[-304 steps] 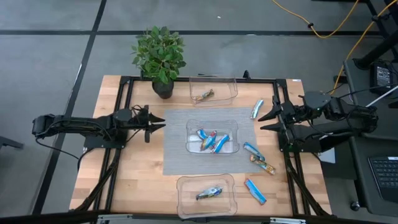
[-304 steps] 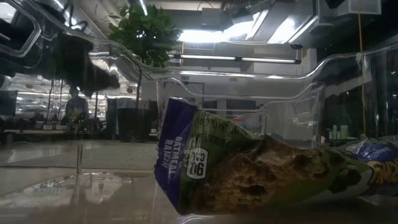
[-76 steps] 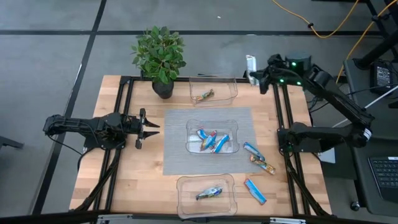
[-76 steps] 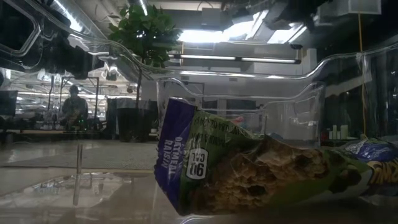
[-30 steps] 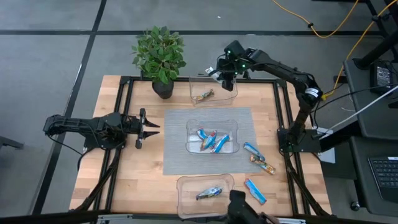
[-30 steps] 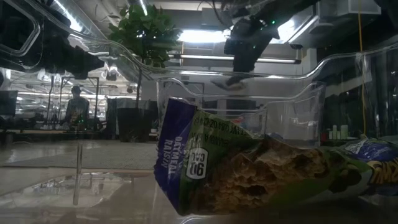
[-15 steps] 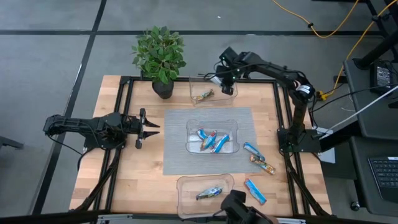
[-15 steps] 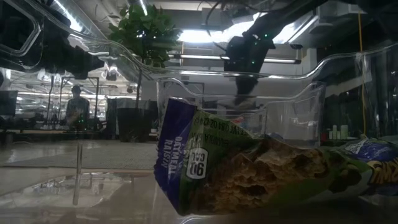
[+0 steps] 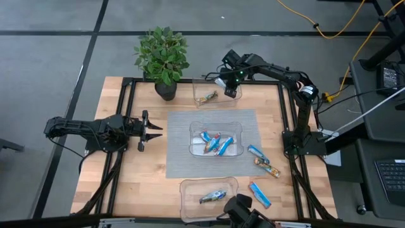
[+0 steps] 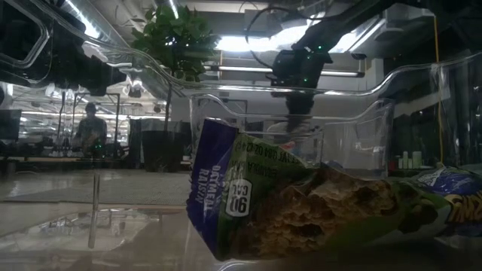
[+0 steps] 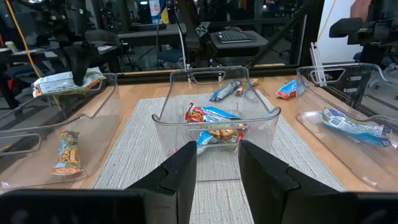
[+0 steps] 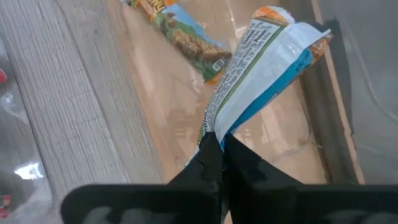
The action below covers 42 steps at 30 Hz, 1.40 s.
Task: Pick and place Granola Bars by type
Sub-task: Put the orange granola bar into the top transparent bin, then put the blue granola bar into the bottom transparent bin
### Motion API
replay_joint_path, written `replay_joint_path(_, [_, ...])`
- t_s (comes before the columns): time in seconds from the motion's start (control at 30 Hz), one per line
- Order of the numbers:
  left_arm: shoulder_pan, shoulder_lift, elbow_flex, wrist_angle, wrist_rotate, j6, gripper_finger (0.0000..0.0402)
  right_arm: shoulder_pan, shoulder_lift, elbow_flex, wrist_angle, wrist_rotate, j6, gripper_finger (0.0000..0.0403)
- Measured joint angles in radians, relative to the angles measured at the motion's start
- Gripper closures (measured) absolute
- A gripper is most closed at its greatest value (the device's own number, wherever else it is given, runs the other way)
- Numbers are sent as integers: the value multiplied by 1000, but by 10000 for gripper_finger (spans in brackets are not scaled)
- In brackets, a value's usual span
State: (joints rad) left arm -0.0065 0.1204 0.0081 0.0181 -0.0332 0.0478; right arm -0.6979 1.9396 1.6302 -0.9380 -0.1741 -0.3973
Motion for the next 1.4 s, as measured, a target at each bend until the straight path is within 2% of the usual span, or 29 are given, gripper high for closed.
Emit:
replay_joint_path(0.17, [0,0,0,0,0,0,288,0,0,0,-9,0,4,383])
replay_joint_path(0.5, [0,0,0,0,0,0,288,0,0,0,-20,0,79,264])
replay_joint_path(0.63, [0,0,0,0,0,0,288,2,-6,0,-62,5,108,235])
replay_joint_path(0.87, [0,0,0,0,0,0,288,26,-67,0,-167,87,157,233])
replay_joint_path(1.2, [0,0,0,0,0,0,288,144,-280,-5,-250,118,281,251])
replay_joint_path(1.4, [0,0,0,0,0,0,288,261,-499,-169,-240,205,374,251])
